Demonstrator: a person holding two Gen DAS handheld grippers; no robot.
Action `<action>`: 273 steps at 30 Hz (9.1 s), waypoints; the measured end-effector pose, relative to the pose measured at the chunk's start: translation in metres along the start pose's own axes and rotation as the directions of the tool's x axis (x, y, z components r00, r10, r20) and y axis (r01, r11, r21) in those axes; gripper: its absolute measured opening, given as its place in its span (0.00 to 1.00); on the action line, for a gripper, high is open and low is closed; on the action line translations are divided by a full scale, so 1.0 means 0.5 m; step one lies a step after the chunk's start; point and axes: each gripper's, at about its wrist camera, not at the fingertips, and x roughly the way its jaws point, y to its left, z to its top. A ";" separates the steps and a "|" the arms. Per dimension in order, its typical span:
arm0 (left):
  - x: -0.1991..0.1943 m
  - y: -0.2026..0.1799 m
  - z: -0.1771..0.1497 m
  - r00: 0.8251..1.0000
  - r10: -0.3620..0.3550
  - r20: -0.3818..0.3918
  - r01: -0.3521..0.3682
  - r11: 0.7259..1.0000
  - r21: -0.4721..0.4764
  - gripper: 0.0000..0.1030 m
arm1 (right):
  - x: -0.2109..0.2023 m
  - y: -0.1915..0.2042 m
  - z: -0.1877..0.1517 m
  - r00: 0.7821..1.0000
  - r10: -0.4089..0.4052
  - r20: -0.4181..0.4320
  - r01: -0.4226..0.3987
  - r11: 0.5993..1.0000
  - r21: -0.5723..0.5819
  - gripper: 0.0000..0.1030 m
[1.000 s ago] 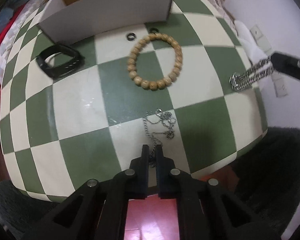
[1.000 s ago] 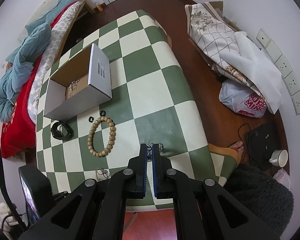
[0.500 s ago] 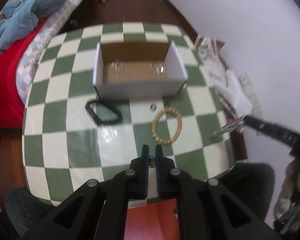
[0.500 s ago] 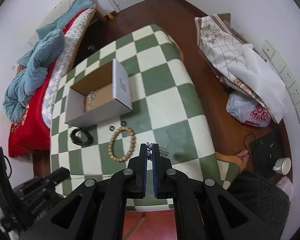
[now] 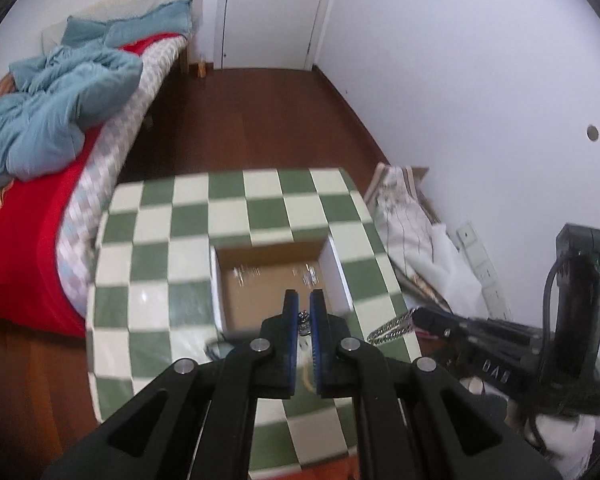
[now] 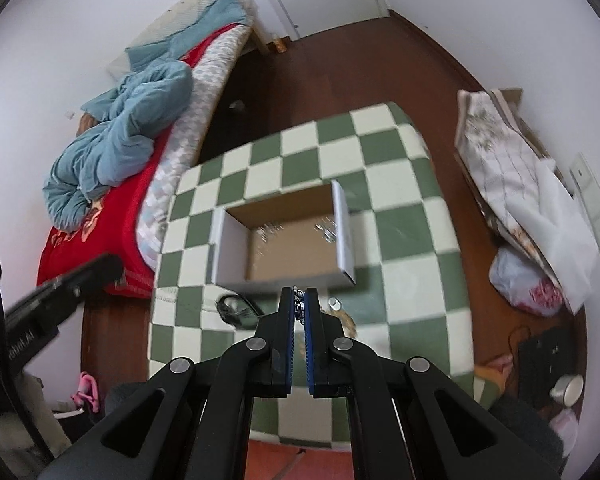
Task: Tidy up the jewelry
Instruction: 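Carry the held jewelry into the box with both grippers, then open both grippers over the box and withdraw, then grasp the wooden bead bracelet with the right gripper while the left gripper grasps the black watch band, then lift the bead bracelet and black band and carry both into the box, then open both grippers to drop the bracelet and band into the box, then grasp a small black ring with the right gripper while the left gripper grasps the other ring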
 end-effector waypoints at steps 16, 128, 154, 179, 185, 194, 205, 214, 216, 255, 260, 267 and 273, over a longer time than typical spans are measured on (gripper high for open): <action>0.185 0.093 0.059 0.992 0.045 -0.120 -0.052 0.997 -0.063 0.03 | 0.188 0.057 0.137 0.991 -0.101 -0.088 0.092 0.991 -0.097 0.04; 0.268 0.118 -0.446 0.865 0.302 -0.400 -0.315 0.948 0.033 0.09 | 0.310 -0.089 -0.258 0.885 -0.344 -0.314 0.319 0.939 -0.130 0.10; 0.235 0.068 -0.348 0.915 0.227 -0.334 -0.230 0.973 0.032 0.09 | 0.248 -0.067 -0.213 0.946 -0.244 -0.211 0.237 0.970 -0.057 0.09; 0.257 0.095 0.026 0.970 0.067 -0.234 -0.077 0.997 -0.032 0.09 | 0.114 0.064 0.116 0.997 -0.074 -0.012 0.072 0.989 -0.127 0.09; 0.351 0.136 0.046 0.952 0.052 -0.302 -0.079 0.994 -0.077 0.09 | 0.226 0.054 0.172 0.993 -0.083 -0.082 0.073 0.990 -0.117 0.09; 0.367 0.185 0.064 0.953 0.108 -0.284 -0.157 0.976 -0.153 0.98 | 0.341 0.019 0.188 0.974 -0.069 -0.216 0.059 0.997 -0.054 0.67; 0.311 0.208 0.006 0.917 0.355 -0.182 -0.373 0.925 -0.074 1.00 | 0.338 0.020 0.113 0.915 -0.367 -0.168 0.328 0.919 -0.220 0.98; 0.262 0.181 -0.036 0.916 0.385 -0.113 -0.393 0.918 -0.062 1.00 | 0.317 0.033 0.070 0.914 -0.389 -0.115 0.361 0.910 -0.202 1.00; 0.246 0.174 -0.042 0.918 0.386 -0.094 -0.393 0.917 -0.065 1.00 | 0.305 0.037 0.063 0.917 -0.386 -0.104 0.361 0.911 -0.197 1.00; 0.225 0.149 -0.230 0.864 0.499 -0.064 -0.503 0.863 -0.046 1.00 | 0.271 -0.040 -0.119 0.965 -0.256 -0.050 0.253 0.966 -0.057 0.53; 0.285 0.172 -0.258 0.846 0.516 -0.133 -0.524 0.851 -0.035 1.00 | 0.359 -0.063 -0.127 0.972 -0.216 -0.089 0.212 0.976 -0.049 0.44; 0.316 0.185 -0.279 0.839 0.513 -0.179 -0.525 0.850 -0.026 1.00 | 0.407 -0.046 -0.122 0.973 -0.221 -0.061 0.215 0.972 -0.094 0.40; 0.323 0.182 -0.282 0.845 0.498 -0.194 -0.513 0.858 -0.029 1.00 | 0.413 -0.020 -0.128 0.956 -0.292 -0.025 0.281 0.938 -0.204 0.12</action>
